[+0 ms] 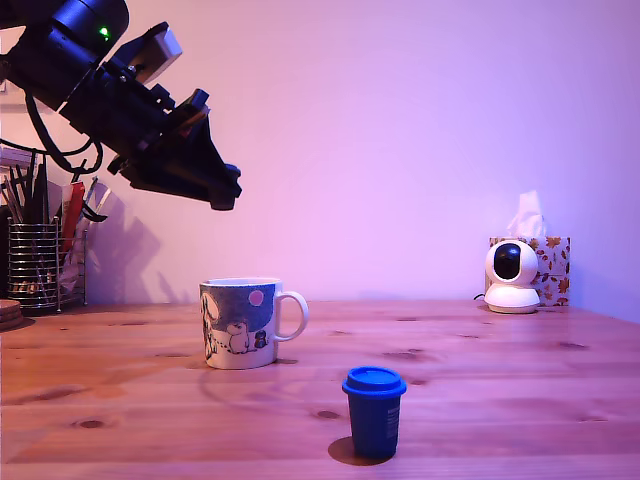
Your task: Pick up the coffee capsules on the table and drop them inside the coffee cup
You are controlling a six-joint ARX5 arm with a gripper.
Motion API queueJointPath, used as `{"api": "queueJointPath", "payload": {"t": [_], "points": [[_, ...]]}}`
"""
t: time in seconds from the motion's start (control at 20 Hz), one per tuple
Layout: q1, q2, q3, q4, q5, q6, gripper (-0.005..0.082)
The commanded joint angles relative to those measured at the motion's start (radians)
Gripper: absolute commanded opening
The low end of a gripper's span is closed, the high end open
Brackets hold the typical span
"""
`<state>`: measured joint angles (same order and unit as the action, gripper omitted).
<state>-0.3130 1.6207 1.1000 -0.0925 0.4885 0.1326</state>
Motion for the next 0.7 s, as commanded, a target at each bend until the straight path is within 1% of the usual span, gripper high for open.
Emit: {"api": "queueJointPath", "payload": {"t": [0.0, 0.2, 0.35, 0.4, 0.45, 0.6, 0.65], "points": [[0.002, 0.024, 0.019, 0.000, 0.000, -0.014, 0.0194], [0.002, 0.061, 0.040, -0.025, -0.006, -0.024, 0.0194], [-0.011, 0.113, 0.094, -0.082, -0.017, -0.024, 0.0194], [-0.016, 0.131, 0.114, -0.108, -0.025, -0.019, 0.0194], [-0.018, 0.146, 0.135, -0.136, -0.031, -0.001, 0.0194], [-0.028, 0.174, 0.195, -0.209, -0.062, 0.019, 0.0194], [-0.032, 0.176, 0.208, -0.233, -0.087, 0.029, 0.0195]]}}
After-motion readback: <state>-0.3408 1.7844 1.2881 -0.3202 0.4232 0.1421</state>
